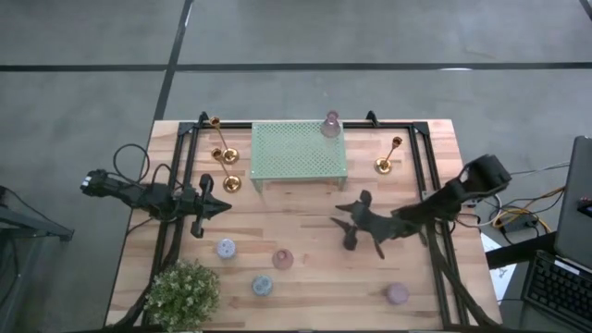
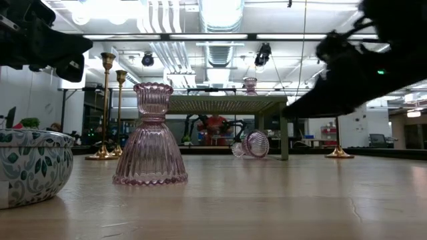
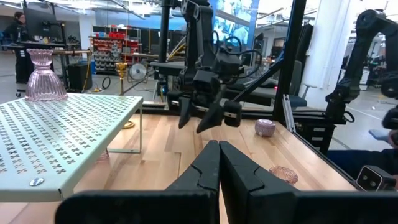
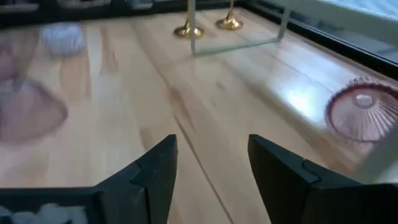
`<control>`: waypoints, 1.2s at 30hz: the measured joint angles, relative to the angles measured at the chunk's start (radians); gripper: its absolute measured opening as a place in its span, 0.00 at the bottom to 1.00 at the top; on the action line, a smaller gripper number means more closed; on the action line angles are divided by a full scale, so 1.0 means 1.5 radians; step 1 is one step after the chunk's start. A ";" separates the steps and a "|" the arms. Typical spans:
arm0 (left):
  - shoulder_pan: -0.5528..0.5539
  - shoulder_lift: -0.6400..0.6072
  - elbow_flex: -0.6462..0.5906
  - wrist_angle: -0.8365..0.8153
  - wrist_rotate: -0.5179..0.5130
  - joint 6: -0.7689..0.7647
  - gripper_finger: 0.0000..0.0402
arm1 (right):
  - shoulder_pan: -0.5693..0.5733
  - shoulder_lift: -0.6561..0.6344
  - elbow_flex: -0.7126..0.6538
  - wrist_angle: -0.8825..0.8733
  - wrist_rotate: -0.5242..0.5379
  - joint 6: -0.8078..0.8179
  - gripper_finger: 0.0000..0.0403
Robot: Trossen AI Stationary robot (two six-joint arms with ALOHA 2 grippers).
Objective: Pick & Place candle stick holders
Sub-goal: Put the top glass candle holder on the shelf aligned with the other glass candle holder
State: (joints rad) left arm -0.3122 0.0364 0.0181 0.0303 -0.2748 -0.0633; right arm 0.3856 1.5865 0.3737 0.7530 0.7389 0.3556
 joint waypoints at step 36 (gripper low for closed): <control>0.000 0.000 0.000 0.003 0.000 0.000 0.02 | -0.108 0.365 0.371 -0.114 0.333 0.204 0.54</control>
State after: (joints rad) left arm -0.3119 0.0364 0.0177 0.0341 -0.2743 -0.0633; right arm 0.2242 2.1339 0.9297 0.5817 1.2383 0.6612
